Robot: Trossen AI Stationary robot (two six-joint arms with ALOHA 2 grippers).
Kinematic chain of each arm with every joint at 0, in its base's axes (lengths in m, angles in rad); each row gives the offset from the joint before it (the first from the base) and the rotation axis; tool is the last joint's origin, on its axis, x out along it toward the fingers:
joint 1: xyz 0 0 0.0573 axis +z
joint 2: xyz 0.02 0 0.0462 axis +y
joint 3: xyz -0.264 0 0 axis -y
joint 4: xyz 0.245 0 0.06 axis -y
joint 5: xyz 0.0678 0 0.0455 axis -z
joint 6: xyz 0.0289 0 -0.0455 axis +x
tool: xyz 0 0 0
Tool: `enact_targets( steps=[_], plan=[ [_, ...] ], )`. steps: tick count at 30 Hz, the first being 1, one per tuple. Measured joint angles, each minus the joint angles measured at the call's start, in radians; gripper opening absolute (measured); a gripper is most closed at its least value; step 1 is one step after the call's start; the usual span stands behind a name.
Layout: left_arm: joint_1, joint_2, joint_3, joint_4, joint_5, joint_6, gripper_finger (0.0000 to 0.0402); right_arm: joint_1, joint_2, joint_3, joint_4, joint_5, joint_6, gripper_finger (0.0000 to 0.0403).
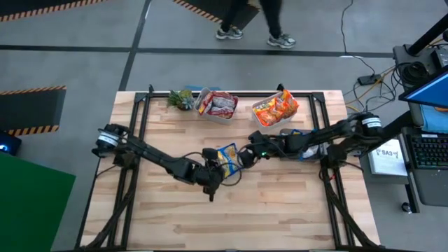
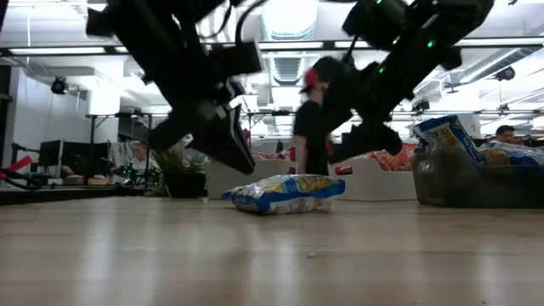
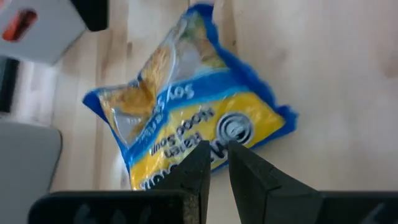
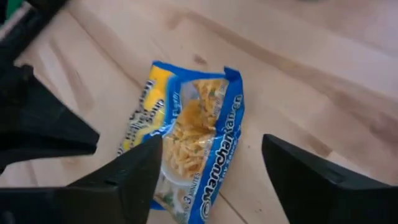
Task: Sort Maruchan noodles
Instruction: Put the blue noodle pack into the black bin
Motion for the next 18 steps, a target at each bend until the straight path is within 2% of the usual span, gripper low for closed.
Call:
enact_targets(
  steps=[8,13,18],
  plan=[
    [0.047,0.002,-0.098,0.101,0.048,-0.01,0.004,-0.021,0.155,0.097,-0.001,-0.042,-0.004,0.0312],
    [0.061,0.004,-0.163,0.203,0.049,-0.017,0.004,-0.041,0.245,0.192,-0.039,-0.09,-0.031,0.0317],
    [0.069,0.004,-0.209,0.282,0.05,-0.042,0.004,-0.061,0.292,0.254,-0.11,-0.094,-0.032,0.0318]
  ],
)
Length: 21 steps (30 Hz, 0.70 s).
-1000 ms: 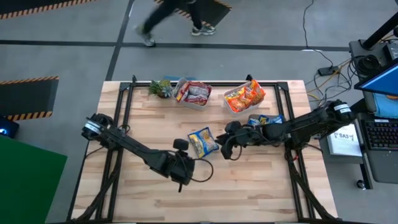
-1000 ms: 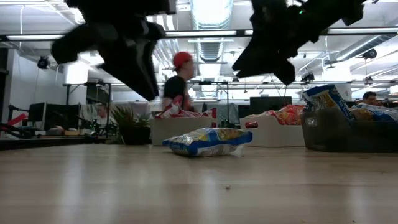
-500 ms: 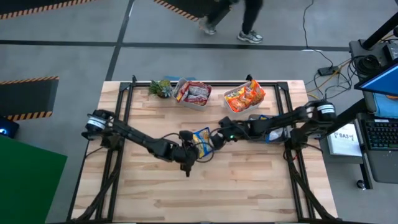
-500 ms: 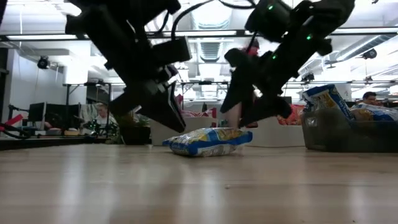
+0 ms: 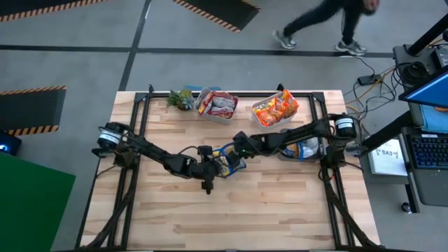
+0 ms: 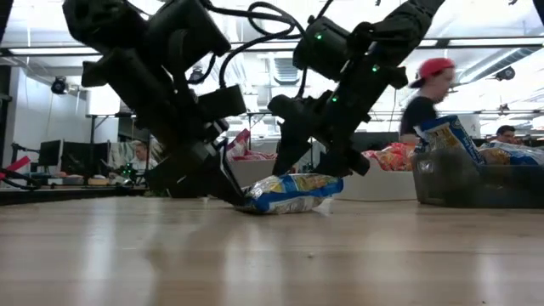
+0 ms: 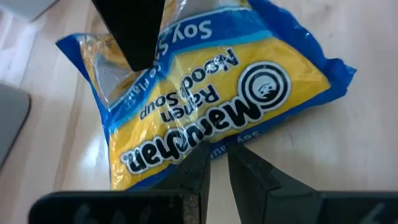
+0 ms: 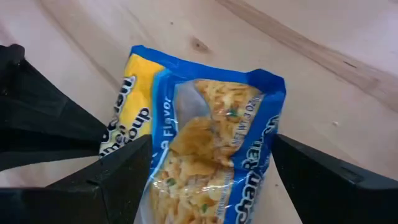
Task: Sort Maruchan noodles
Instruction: Put the blue noodle pack into the black bin
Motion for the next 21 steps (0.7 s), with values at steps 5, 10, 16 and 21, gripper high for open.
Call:
enact_targets(
  steps=[5,10,16,21],
  plan=[
    [0.005,0.002,-0.035,0.06,0.0,-0.02,0.004,-0.012,0.037,0.021,-0.002,-0.019,-0.003,0.0317],
    [0.014,0.002,-0.059,0.1,0.001,-0.02,0.004,-0.012,0.065,0.023,0.06,-0.076,-0.003,0.0308],
    [0.019,0.002,-0.061,0.106,0.002,-0.023,0.004,-0.012,0.069,0.017,0.156,-0.154,-0.033,0.0259],
    [0.019,0.002,-0.06,0.106,0.001,-0.024,0.004,-0.015,0.064,0.02,0.156,-0.167,-0.048,0.019]
  ],
)
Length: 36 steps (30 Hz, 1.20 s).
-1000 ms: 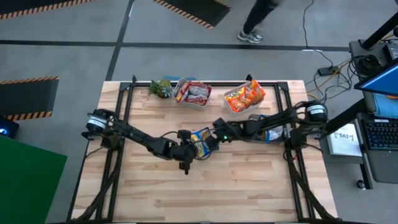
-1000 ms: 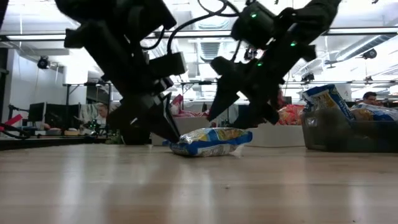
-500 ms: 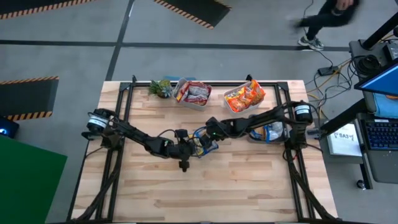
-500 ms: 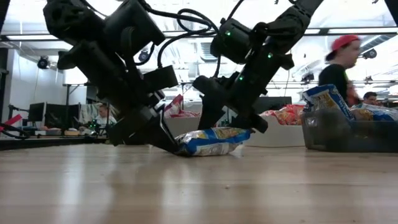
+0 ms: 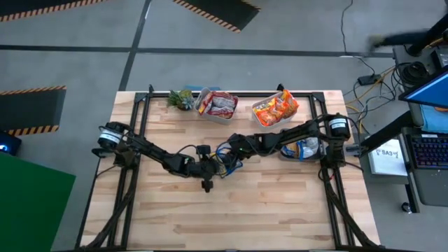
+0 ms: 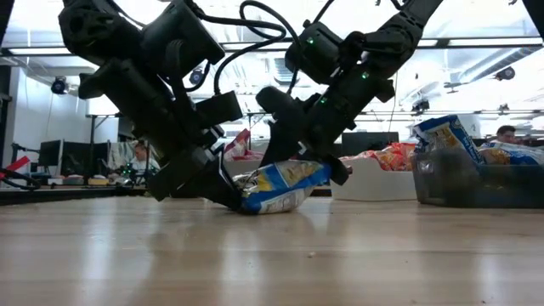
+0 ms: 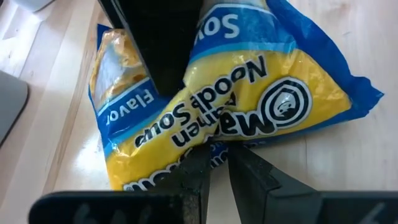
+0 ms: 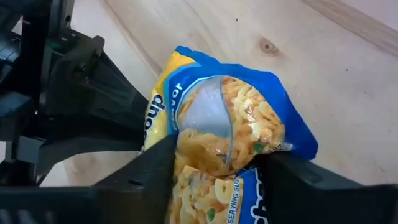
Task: Sort Maruchan noodles
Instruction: Put the blue noodle pack into the black bin
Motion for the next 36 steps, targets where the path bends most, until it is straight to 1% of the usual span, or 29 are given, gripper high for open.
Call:
enact_targets(
  steps=[8,11,16,26,29,32,34,36],
  plan=[
    [0.0,-0.002,0.0,-0.001,0.0,0.0,0.004,-0.002,-0.01,0.0,0.0,-0.011,-0.03,0.0058],
    [-0.005,-0.022,0.001,-0.024,-0.001,0.0,0.004,-0.002,-0.032,0.0,-0.008,-0.033,-0.051,0.002],
    [-0.006,-0.1,0.001,-0.096,-0.004,0.017,0.004,-0.005,-0.118,-0.001,-0.072,-0.038,-0.089,0.001],
    [-0.007,-0.347,0.002,-0.113,-0.011,0.11,0.004,-0.033,-0.43,-0.001,-0.369,-0.024,-0.163,0.0009],
    [-0.007,-0.418,0.002,-0.107,-0.011,0.113,0.004,-0.033,-0.541,-0.001,-0.476,-0.004,-0.164,0.0009],
    [-0.008,-0.473,0.002,-0.109,-0.011,0.108,0.004,-0.036,-0.654,-0.001,-0.63,0.002,-0.15,0.0009],
    [-0.008,-0.499,0.001,-0.108,-0.011,0.106,0.004,-0.04,-0.724,-0.001,-0.741,0.017,-0.115,0.0009],
    [-0.008,-0.516,0.001,-0.108,-0.011,0.106,0.004,-0.04,-0.791,-0.001,-0.836,0.054,-0.066,0.0009]
  ],
)
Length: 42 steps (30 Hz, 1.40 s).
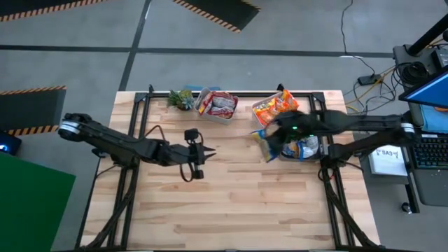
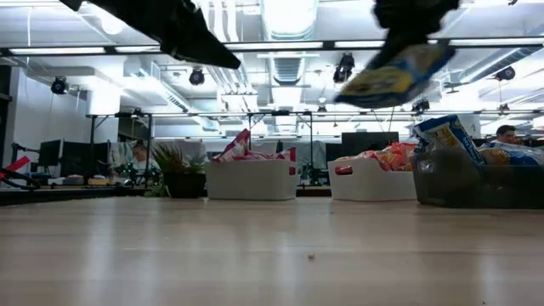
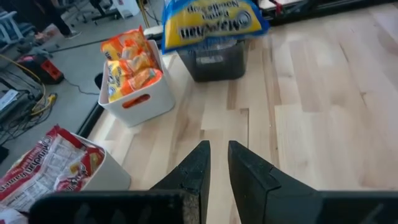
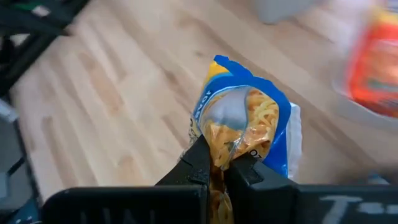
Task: Sort Maruchan noodles
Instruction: Put the blue noodle pack into the black bin
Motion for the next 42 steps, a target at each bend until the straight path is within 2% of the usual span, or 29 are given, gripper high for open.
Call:
enact_targets(
  steps=[7,11,19,28,32,36,42],
  plan=[
    [0.0,0.0,-0.002,0.017,0.0,0.002,0.004,-0.001,-0.202,-0.001,-0.298,0.192,0.195,0.0009],
    [0.0,0.005,-0.002,0.02,0.0,0.0,0.004,0.0,-0.294,-0.035,-0.386,0.282,0.283,0.0009],
    [0.0,0.012,-0.002,0.022,0.0,-0.001,0.004,-0.001,-0.381,-0.225,-0.378,0.34,0.417,0.0009],
    [0.0,0.012,-0.009,0.037,0.0,-0.007,0.004,0.0,-0.349,-0.429,-0.322,0.367,0.528,0.0013],
    [0.0,0.012,-0.009,0.037,0.001,-0.009,0.004,0.0,-0.33,-0.437,-0.325,0.392,0.539,0.0037],
    [0.0,0.012,-0.009,0.037,0.0,-0.016,0.004,0.0,-0.323,-0.415,-0.341,0.392,0.533,0.008],
    [0.0,0.012,-0.009,0.019,0.0,-0.016,0.004,0.0,-0.322,-0.308,-0.487,0.392,0.535,0.0145]
  ],
)
